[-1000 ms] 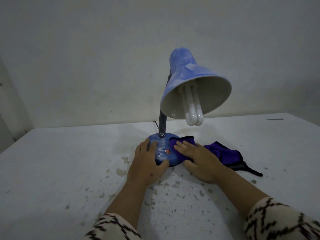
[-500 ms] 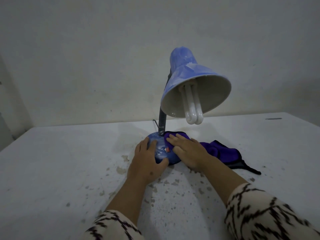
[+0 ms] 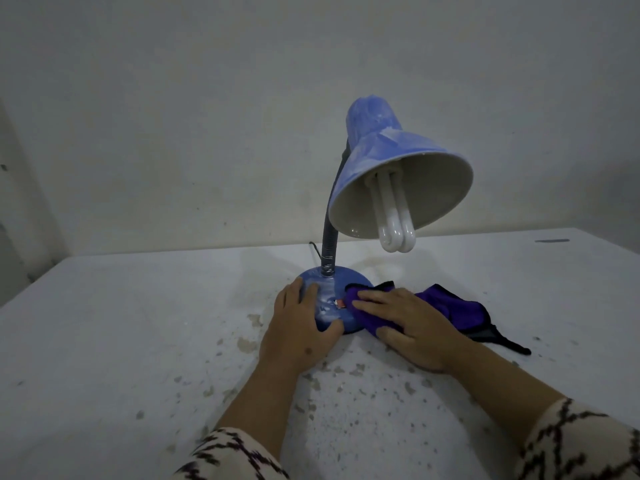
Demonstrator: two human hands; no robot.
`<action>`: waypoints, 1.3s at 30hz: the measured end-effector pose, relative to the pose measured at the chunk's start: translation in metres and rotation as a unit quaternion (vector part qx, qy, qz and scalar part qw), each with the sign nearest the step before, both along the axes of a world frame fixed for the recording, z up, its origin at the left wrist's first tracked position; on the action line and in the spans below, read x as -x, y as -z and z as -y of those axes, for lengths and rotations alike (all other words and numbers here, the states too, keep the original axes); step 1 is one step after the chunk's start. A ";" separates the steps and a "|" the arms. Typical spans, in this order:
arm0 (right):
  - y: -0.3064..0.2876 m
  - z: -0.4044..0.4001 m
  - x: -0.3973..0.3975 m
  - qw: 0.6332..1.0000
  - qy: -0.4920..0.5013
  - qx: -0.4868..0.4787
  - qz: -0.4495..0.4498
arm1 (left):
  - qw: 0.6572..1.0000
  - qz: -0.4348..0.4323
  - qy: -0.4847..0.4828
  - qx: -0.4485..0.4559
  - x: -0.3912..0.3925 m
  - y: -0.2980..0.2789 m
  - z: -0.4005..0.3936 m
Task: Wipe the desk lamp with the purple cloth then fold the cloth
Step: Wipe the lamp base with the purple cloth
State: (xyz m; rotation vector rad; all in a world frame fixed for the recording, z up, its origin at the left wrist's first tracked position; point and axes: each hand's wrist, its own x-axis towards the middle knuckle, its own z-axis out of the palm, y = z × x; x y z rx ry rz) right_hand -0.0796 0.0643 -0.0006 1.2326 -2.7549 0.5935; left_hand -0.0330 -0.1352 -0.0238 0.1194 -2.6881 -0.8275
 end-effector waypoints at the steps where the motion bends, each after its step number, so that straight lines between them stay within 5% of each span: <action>1: -0.001 0.003 0.003 1.000 0.018 -0.003 -0.010 | 1.000 -0.001 0.001 0.001 0.000 -0.001 0.000; 10: 0.009 0.025 -0.008 0.990 0.009 -0.038 -0.136 | 1.000 -0.009 0.013 0.002 0.001 0.000 -0.001; 20: -0.003 0.007 0.012 0.996 0.087 -0.016 -0.010 | 1.000 0.014 0.010 -0.007 0.000 -0.003 0.001; 33: 0.005 0.003 -0.010 0.962 -0.066 -0.236 -0.125 | 1.000 -0.001 0.027 0.009 -0.004 -0.009 -0.001; 39: 0.002 -0.023 0.001 0.962 -0.048 -0.244 -0.116 | 1.000 0.011 0.022 -0.003 -0.005 -0.008 -0.001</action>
